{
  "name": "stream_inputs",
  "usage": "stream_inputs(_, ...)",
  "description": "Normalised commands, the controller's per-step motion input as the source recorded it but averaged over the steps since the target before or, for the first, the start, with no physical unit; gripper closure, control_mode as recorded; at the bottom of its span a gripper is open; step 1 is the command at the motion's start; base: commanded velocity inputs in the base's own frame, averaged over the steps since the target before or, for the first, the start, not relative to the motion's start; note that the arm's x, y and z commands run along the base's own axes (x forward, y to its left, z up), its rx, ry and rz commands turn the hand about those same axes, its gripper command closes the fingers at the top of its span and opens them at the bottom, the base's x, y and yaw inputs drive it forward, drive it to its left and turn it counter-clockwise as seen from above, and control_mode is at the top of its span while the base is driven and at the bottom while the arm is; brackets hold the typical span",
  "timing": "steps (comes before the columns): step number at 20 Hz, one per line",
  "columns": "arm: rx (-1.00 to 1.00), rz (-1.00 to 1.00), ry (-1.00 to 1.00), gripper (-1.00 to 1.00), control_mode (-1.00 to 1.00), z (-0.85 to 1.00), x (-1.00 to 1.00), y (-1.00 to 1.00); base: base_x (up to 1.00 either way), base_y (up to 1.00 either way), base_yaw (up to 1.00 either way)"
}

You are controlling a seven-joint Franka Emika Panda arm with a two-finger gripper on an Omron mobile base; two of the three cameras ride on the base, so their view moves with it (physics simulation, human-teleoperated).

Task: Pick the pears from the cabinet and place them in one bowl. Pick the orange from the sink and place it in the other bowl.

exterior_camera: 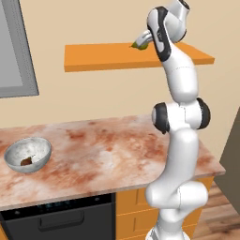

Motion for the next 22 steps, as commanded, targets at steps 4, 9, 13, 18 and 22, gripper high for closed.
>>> stream_inputs(4,0.00,0.00,0.00,1.00,-1.00,0.22,-0.40,0.04,0.00,0.00,0.00)
stream_inputs(9,0.00,0.03,0.00,1.00,-1.00,0.24,-0.37,0.11,0.00,0.00,0.00)
stream_inputs(13,0.00,0.08,0.00,1.00,-1.00,0.16,-0.40,0.16,0.00,0.00,0.00)
stream_inputs(18,0.00,0.08,0.02,1.00,-1.00,0.11,-0.42,0.20,0.00,0.00,0.00)
stream_inputs(22,0.00,0.06,0.01,1.00,-1.00,0.06,-0.46,0.20,0.00,0.00,0.00)
